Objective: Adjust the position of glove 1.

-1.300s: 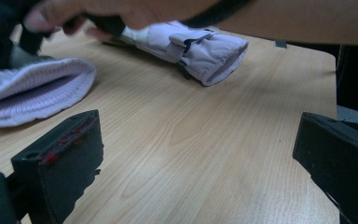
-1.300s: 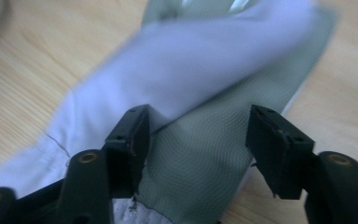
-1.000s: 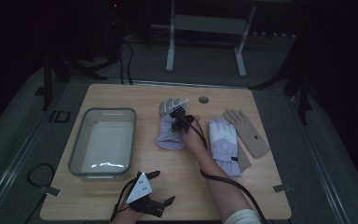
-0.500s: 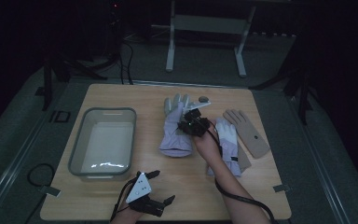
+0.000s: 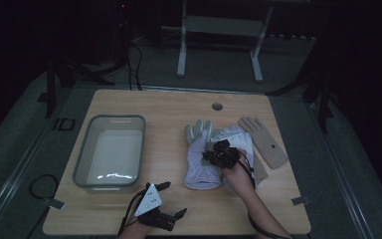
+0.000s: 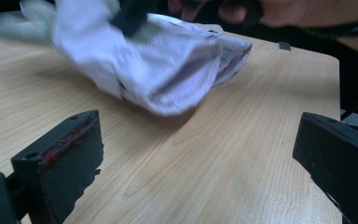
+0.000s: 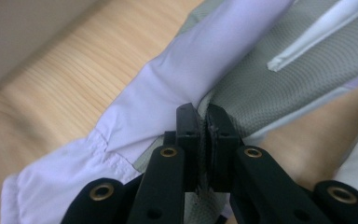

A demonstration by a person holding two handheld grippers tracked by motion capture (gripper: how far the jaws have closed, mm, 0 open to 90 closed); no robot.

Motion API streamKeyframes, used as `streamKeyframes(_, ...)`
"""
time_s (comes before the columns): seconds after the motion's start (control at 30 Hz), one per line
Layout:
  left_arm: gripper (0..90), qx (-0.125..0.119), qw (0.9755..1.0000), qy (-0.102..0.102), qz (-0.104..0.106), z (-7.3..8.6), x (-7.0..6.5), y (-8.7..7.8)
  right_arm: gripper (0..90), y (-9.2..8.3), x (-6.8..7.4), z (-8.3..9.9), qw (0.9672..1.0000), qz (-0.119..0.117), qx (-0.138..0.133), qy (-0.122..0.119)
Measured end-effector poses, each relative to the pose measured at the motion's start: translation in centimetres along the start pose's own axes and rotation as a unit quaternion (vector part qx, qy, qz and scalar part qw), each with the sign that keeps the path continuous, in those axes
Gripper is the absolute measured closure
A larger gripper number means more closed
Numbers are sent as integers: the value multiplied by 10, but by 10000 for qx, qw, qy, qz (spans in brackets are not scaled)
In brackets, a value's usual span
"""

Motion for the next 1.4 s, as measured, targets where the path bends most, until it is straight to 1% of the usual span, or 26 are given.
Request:
streamKeyframes(0.07,17,7,10000,0,2,0,0,0,775,14,-7,8,9996,43,282,23)
streamKeyframes(0.1,17,8,10000,1,4,0,0,0,775,14,-7,8,9996,43,282,23)
streamKeyframes(0.13,18,7,10000,8,3,0,0,0,728,20,-11,12,9992,108,396,32)
streamKeyframes(0.17,17,4,10000,11,2,0,0,0,695,25,-15,14,9990,38,441,81)
streamKeyframes(0.2,17,2,10000,14,-1,0,0,0,675,25,-16,15,9990,-16,427,119)
streamKeyframes(0.23,17,2,10000,14,-1,0,0,0,675,25,-16,15,9990,-16,427,119)
streamKeyframes(0.27,17,20,10000,30,0,0,0,0,612,29,-14,15,9986,53,527,55)
streamKeyframes(0.37,17,6,10000,34,-4,0,0,0,592,30,-14,14,9986,44,532,39)
streamKeyframes(0.43,17,1,10000,34,-5,0,0,0,552,28,-13,11,9986,-22,514,88)
streamKeyframes(0.63,17,25,10000,14,6,0,0,0,501,20,-10,7,9987,-6,480,149)
streamKeyframes(0.7,18,23,10000,7,7,0,0,0,485,16,-10,5,9989,21,440,149)
streamKeyframes(0.8,17,19,10000,1,5,0,0,0,485,5,-10,0,9995,31,277,158)
streamKeyframes(0.83,17,26,10000,2,9,0,0,0,485,-4,-11,-4,9997,76,172,175)
streamKeyframes(0.87,17,26,10000,2,9,0,0,0,485,-4,-11,-4,9997,76,172,175)
streamKeyframes(0.93,17,24,10000,-3,9,0,0,0,484,-13,-11,-7,9998,108,118,93)
streamKeyframes(0.97,18,28,10000,-5,12,0,0,0,476,-23,-14,-10,9998,179,47,77)
streamKeyframes(1.0,18,28,10000,-5,15,0,0,1,476,-23,-14,-10,9998,179,47,77)
streamKeyframes(1.03,18,31,10000,-10,17,0,0,1,472,-33,-17,-13,9996,260,-24,54)
streamKeyframes(1.07,17,31,10000,-10,17,0,0,1,472,-33,-17,-13,9996,260,-24,54)
streamKeyframes(1.1,18,32,10000,-5,18,0,0,1,472,-43,-21,-15,9994,332,-95,59)
streamKeyframes(1.13,18,30,10000,-3,22,0,0,1,472,-43,-21,-15,9994,332,-95,59)
streamKeyframes(1.17,17,30,10000,0,21,0,0,1,475,-47,-23,-15,9991,389,-122,67)
streamKeyframes(1.2,18,29,10000,-1,21,0,0,1,478,-52,-25,-15,9988,459,-135,67)
streamKeyframes(1.23,17,31,10000,1,26,0,0,1,479,-61,-30,-15,9983,540,-192,81)
streamKeyframes(1.27,17,32,10000,0,27,0,0,1,479,-61,-30,-15,9983,540,-192,81)
streamKeyframes(1.4,18,33,10000,-1,27,0,0,0,478,-78,-38,-10,9973,701,-224,-11)
Point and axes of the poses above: each handheld gripper's, and its own axes: y roughly forward along the jaws, z roughly out of its underside, x roughly to its left, the point moved 3 cm from there along y, roughly forward along the jaws, and after that the axes turned 8 degrees about -z, right-handed, at the moved point
